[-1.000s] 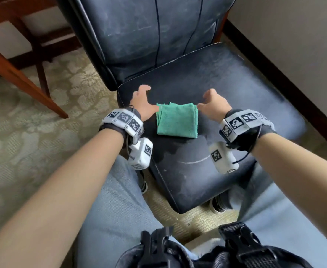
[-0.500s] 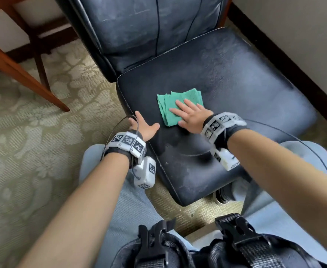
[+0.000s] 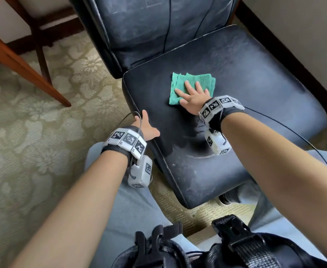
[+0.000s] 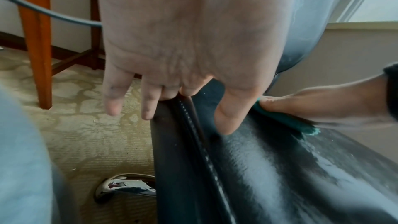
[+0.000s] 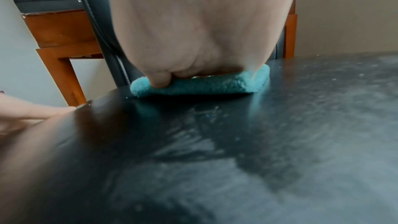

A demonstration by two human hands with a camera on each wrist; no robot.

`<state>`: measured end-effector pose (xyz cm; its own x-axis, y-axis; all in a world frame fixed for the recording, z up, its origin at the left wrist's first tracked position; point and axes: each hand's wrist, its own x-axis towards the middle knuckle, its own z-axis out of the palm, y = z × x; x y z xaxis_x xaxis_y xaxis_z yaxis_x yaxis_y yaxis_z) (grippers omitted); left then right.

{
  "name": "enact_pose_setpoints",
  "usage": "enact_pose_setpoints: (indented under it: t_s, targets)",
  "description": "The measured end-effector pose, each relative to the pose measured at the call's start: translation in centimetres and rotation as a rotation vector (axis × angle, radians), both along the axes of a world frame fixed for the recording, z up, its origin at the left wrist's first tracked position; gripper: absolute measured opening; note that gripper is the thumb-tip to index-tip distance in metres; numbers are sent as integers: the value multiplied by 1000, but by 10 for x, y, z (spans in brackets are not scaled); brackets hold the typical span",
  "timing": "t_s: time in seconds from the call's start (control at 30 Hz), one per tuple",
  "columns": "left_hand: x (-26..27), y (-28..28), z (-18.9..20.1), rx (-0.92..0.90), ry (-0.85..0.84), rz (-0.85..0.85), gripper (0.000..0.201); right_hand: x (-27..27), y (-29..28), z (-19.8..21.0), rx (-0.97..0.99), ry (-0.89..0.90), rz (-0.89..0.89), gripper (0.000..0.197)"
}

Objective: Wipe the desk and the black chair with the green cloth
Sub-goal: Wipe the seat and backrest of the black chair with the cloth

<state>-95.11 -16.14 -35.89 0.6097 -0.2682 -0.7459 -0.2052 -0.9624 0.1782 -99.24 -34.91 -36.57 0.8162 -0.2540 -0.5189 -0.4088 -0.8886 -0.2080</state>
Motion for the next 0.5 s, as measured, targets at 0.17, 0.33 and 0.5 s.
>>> enact_pose_setpoints:
  t_s: [0.17, 0.33, 0.5]
  targets:
    - [9, 2, 12, 4, 56, -21, 82, -15, 29, 5, 11, 11, 395, 48]
    - [14, 2, 21, 20, 38, -54, 64, -84, 42, 22, 60, 160, 774, 47]
    - [6, 3, 16, -72, -78, 10, 55, -116, 37, 30, 373, 286, 633, 42]
